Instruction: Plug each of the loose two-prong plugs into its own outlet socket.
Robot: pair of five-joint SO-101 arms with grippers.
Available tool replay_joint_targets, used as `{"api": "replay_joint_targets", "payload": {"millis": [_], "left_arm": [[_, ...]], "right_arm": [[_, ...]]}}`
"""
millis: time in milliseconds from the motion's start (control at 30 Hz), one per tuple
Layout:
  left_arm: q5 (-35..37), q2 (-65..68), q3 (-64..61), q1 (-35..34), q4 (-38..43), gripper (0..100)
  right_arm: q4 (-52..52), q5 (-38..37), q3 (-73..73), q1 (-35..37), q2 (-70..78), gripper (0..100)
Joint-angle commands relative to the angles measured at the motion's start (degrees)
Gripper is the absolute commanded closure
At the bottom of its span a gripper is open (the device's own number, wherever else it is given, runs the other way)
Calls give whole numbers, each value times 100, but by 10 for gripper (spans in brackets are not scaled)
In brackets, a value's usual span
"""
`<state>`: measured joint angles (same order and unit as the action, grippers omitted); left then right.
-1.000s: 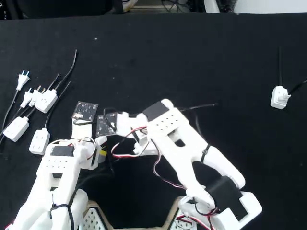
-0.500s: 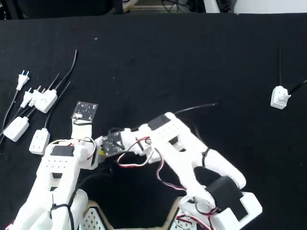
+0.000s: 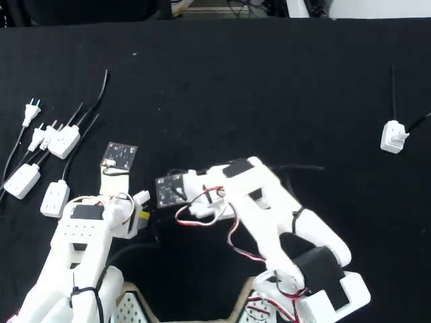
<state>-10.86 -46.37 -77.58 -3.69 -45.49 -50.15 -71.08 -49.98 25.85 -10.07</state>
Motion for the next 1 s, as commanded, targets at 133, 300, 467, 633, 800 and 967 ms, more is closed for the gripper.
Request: {"api": "replay_joint_targets", "payload": {"millis": [133,300,467,633,800,967], "left_arm": [[26,-62,31,57,53,755],[26,-62,31,57,53,755],[26,-62,31,57,53,755],[26,-62,31,57,53,755],[26,-62,31,57,53,755],[26,-62,31,48,53,755]], "right_arm": [[26,879,664,-668,-303,988],[-448,2778,1560,-1363,-242,988],[-1310,3446,2211,-2198,-242,988],[-1398,3499,2466,-3182,-242,988],[-1407,3912,2589,-3921,-242,988],[-1741,5090,3327,-4554,251,988]]}}
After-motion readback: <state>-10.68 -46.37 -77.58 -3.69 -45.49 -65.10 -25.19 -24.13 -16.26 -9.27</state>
